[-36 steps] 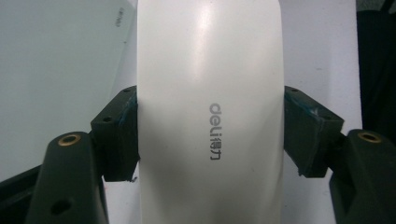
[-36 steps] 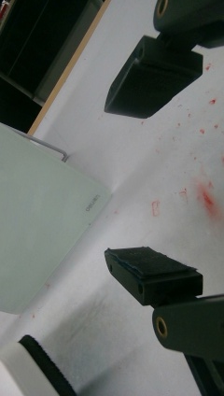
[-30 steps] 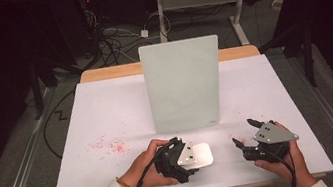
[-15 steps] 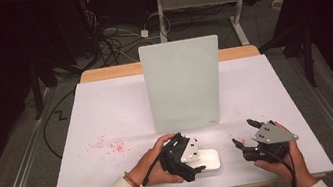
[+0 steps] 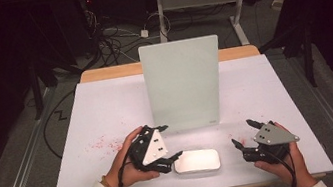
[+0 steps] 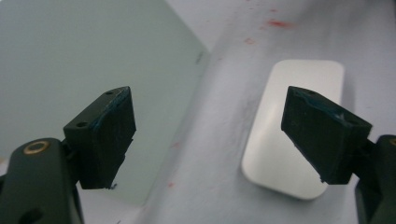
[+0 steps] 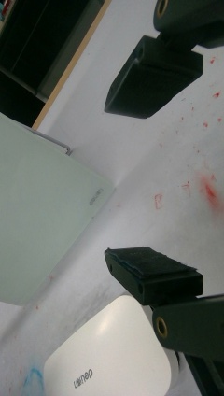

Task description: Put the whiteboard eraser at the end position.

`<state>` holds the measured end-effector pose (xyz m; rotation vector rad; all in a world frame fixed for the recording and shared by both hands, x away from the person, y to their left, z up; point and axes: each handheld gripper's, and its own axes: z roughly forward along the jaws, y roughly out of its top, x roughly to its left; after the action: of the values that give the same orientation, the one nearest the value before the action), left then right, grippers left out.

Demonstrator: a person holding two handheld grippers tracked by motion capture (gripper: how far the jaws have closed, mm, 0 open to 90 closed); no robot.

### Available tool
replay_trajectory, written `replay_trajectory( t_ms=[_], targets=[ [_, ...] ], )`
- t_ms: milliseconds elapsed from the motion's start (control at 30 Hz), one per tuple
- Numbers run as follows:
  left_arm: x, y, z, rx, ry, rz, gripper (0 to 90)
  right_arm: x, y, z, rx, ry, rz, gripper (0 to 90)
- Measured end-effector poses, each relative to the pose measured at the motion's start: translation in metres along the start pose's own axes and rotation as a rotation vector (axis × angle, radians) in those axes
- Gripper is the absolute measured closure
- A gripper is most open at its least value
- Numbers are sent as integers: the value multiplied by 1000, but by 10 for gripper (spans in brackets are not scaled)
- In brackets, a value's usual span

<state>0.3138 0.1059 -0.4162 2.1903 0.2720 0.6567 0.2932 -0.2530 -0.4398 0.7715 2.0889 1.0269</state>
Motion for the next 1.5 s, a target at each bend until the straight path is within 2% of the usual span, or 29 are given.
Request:
replay_trajectory(
  t_ms=[100, 233, 300, 367, 467, 600, 667, 733, 833, 1067, 1500],
  targets=[
    [9, -18, -14, 1, 77, -33, 172, 1, 0, -2, -5, -3, 2, 256],
    [21, -45, -31, 18, 145, -98, 167, 0, 0, -4, -14, -8, 5, 256],
    [24, -57, -39, 36, 193, -124, 165, -1, 0, -4, -17, -9, 3, 256],
    [28, -69, -45, 52, 222, -149, 165, 0, 0, -4, -15, -13, 3, 256],
    [34, -89, -53, 61, 260, -227, 165, 0, 0, -5, -21, -14, 7, 256],
    [35, -111, -60, 100, 305, -272, 165, 0, -1, -5, -25, -13, 5, 256],
    [34, -119, -61, 109, 309, -301, 166, 0, -1, -6, -25, -13, 9, 256],
    [31, -124, -61, 116, 304, -306, 166, 0, -2, -5, -24, -11, 10, 256],
    [26, -126, -60, 134, 287, -302, 166, 0, -3, -5, -20, -13, 5, 256],
    [21, -122, -55, 141, 261, -269, 168, 1, -3, -6, -19, -19, 4, 256],
    [21, -120, -56, 133, 263, -260, 168, 3, -3, -7, -16, -17, -2, 256]
  ],
)
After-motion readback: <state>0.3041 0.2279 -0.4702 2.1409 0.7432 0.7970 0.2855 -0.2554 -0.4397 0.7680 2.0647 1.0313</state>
